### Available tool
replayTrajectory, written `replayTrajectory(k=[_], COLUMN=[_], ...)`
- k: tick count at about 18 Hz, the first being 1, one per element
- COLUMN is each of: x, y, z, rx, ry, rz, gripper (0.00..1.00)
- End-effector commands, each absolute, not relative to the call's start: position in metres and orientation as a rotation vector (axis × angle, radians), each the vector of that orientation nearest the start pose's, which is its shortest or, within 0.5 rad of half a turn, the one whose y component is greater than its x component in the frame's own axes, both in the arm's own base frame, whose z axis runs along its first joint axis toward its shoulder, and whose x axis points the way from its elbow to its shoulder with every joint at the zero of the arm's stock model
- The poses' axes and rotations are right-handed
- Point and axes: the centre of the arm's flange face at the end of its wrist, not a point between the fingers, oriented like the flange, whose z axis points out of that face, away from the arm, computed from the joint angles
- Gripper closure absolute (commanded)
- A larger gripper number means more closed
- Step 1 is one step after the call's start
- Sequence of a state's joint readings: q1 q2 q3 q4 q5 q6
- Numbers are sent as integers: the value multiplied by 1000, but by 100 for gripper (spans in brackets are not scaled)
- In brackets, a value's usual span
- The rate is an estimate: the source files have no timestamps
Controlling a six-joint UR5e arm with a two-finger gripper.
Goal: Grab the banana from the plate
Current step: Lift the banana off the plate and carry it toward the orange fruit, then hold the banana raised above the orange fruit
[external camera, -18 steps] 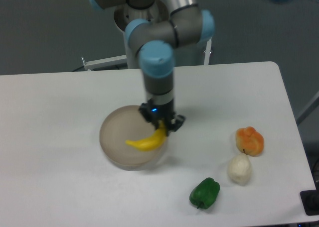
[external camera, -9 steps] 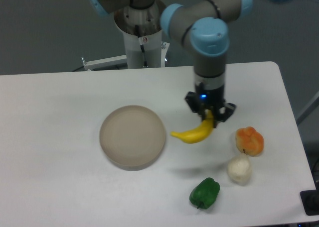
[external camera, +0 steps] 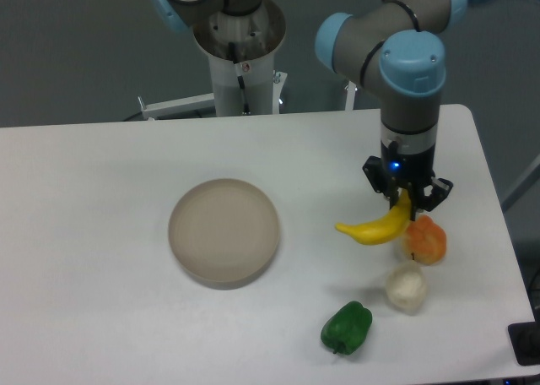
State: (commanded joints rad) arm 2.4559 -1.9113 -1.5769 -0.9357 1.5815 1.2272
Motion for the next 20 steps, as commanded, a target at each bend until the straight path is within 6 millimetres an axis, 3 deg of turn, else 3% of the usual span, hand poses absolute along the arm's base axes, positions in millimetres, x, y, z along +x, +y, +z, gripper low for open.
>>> replayTrajectory(k=[8, 20], x=[-421, -420], y=[517, 518], z=[356, 350], rx=[-2942, -2947], ry=[505, 506], rz=[389, 376], gripper=[63, 62])
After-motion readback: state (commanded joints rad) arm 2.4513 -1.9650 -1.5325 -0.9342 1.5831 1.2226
